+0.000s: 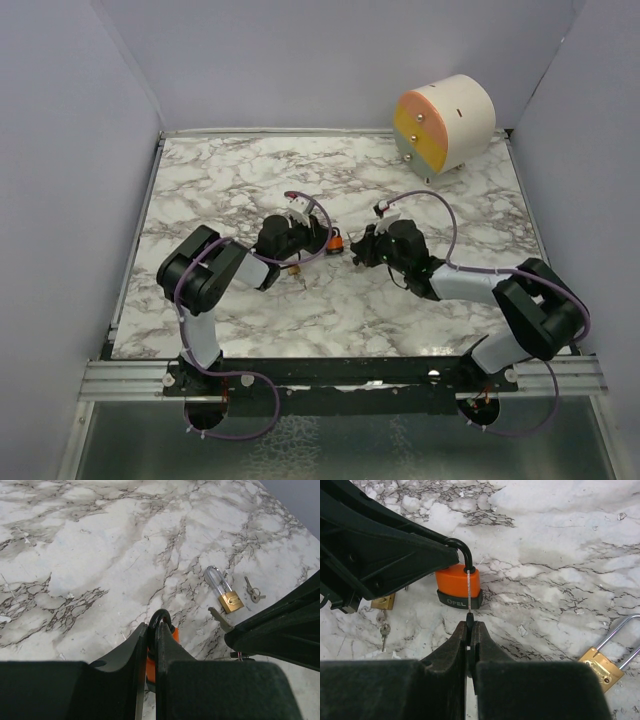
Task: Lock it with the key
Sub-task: Place the key at the center of the board.
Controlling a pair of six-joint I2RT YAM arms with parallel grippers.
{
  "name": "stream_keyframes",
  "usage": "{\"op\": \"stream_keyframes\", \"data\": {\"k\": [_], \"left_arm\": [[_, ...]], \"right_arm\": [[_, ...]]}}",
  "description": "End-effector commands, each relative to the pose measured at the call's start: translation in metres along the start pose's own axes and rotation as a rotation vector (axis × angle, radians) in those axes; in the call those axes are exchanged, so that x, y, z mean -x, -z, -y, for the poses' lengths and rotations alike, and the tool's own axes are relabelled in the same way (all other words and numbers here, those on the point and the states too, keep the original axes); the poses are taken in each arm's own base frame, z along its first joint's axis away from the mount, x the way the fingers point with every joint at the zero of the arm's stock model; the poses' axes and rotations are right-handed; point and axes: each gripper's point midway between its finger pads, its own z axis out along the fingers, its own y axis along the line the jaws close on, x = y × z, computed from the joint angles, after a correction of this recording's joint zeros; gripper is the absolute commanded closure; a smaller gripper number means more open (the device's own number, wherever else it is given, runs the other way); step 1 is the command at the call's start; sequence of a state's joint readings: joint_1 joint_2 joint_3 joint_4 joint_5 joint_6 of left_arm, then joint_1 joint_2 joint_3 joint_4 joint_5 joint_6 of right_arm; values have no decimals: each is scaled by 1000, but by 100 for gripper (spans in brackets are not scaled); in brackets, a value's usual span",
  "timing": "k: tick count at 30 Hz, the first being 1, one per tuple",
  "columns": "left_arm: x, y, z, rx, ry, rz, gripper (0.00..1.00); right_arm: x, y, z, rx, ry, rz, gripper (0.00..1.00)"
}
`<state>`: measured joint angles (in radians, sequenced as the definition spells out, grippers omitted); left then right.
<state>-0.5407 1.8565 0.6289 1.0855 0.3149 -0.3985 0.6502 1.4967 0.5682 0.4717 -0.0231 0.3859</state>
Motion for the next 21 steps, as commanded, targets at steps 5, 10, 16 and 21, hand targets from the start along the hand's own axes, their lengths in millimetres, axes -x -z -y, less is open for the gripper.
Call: {"op": "stream_keyframes", "data": {"k": [5,10,16,21], "left_arm": [[-2,-9,-6,-17,-17,7,100],[-13,-9,-15,-3,13,-20,100],[-23,-7,-30,37,40,-44,98],[-29,-15,-39,48,42,-90,85]], "right_arm": [[10,-21,8,-51,-18,38,99],[4,-40,14,-75,-12,16,99],[9,-57,24,-132,8,25,99],[12,-61,30,-168,16,33,99]]}}
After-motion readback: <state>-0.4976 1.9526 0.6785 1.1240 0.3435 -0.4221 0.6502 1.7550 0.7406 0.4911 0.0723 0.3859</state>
